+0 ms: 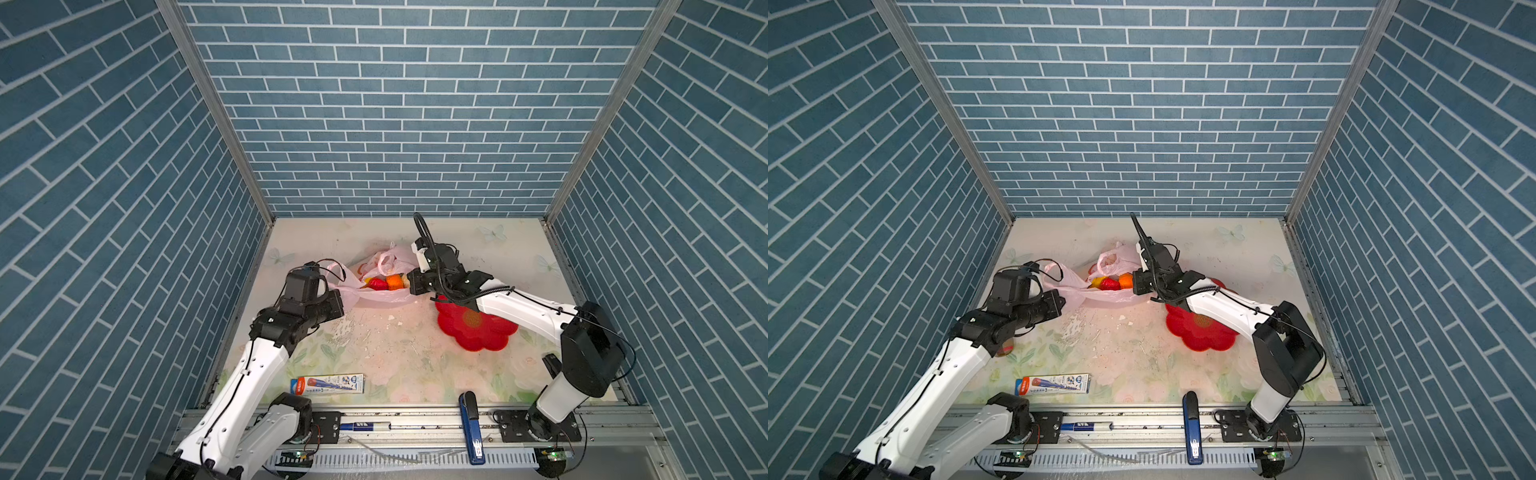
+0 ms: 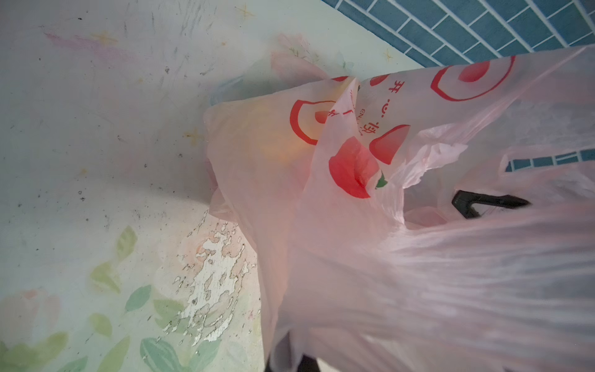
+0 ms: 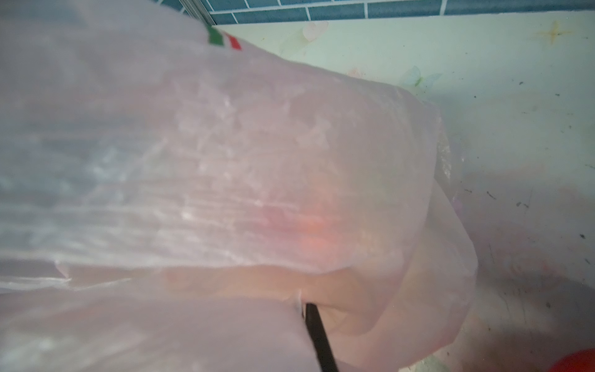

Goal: Take fruits out of the plastic bag
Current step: Place the plastic bag at the top-center of the table.

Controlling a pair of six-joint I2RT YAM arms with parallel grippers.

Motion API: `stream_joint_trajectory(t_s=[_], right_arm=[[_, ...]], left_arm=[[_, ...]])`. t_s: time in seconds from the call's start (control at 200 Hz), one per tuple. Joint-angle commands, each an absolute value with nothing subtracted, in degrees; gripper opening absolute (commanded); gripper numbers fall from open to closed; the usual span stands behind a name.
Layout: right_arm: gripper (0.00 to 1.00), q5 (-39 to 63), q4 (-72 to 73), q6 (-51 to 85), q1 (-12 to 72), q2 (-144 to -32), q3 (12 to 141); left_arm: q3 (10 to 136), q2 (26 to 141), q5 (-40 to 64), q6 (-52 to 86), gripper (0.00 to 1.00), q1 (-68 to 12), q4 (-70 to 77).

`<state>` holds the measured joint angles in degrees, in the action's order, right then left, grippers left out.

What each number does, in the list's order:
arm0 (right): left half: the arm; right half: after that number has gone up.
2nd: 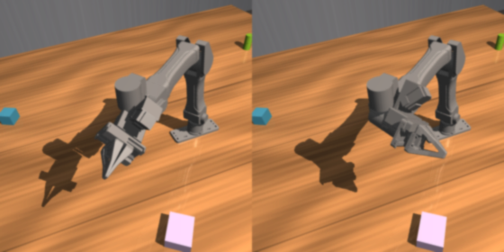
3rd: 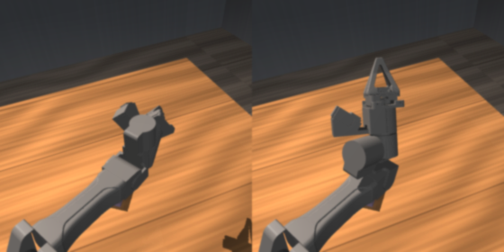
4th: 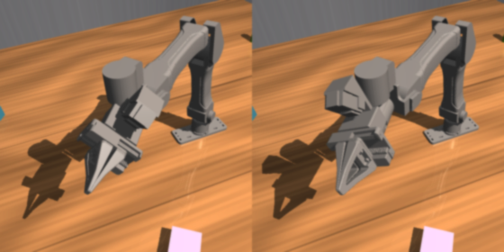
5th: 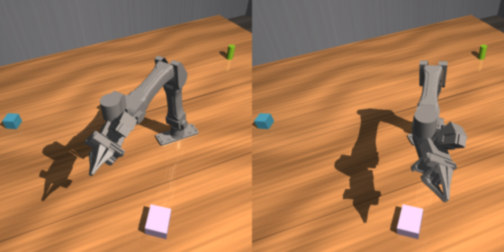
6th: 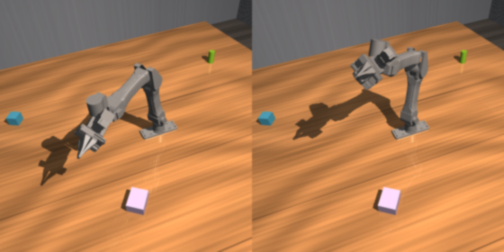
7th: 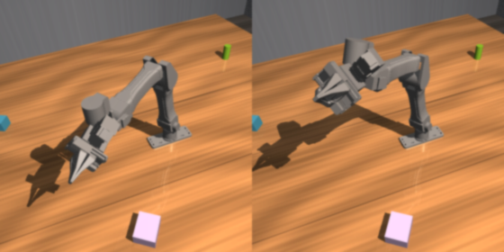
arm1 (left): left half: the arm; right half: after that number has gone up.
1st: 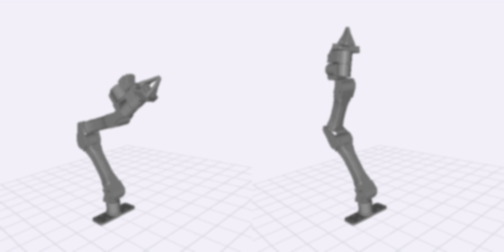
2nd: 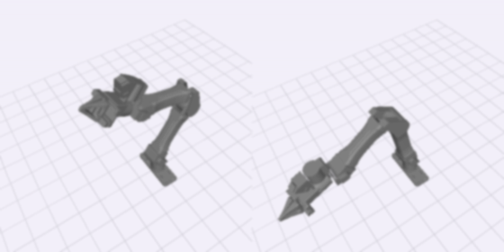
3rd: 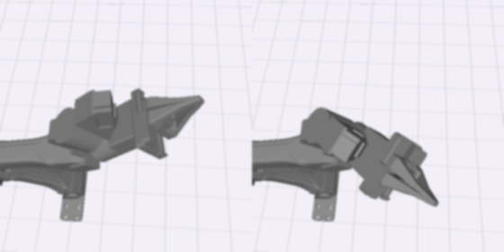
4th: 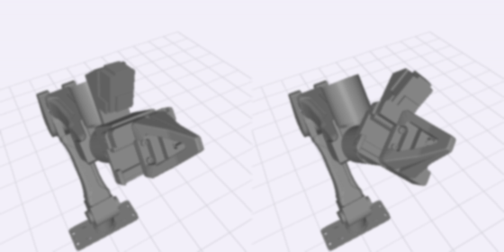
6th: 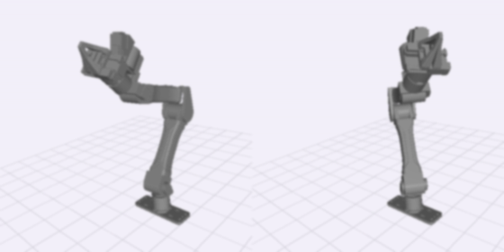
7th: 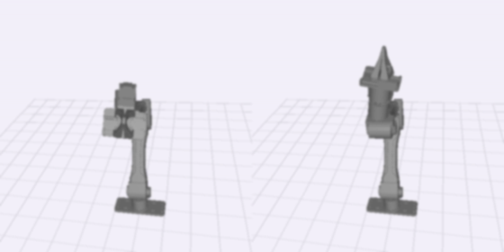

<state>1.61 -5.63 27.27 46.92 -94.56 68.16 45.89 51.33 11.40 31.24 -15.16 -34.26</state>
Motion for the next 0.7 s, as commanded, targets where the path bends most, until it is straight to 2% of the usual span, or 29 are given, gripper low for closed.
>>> stream_joint_trajectory(t_s=[0.0, 0.235, 0.385, 0.505, 0.695], right_arm=[[0.01, -0.1, -4.7, 30.2, 47.5, -92.8, 65.0], [0.01, 0.4, -2.6, 30.8, 47.8, -92.6, 62.4], [0.01, 0.7, -1.3, 30.9, 47.8, -92.3, 61.8], [0.01, 1.2, -0.7, 31.0, 47.8, -92.4, 61.6], [0.01, 1.2, -0.4, 30.8, 47.8, -92.2, 60.9]], left_arm=[[43.3, 49.3, 10.5, 34.2, 0.16, -15.6, -35.3], [43.5, 43.9, 12.8, 35.5, 0.53, -16.2, -38.8], [47.9, 39.9, 11.9, 34.5, 0.71, -16.2, -45.7], [52.2, 38.3, 12.5, 33.6, 0.79, -16.1, -48.9], [58.8, 38.6, 14.4, 31.5, 0.85, -16.1, -50.3]])
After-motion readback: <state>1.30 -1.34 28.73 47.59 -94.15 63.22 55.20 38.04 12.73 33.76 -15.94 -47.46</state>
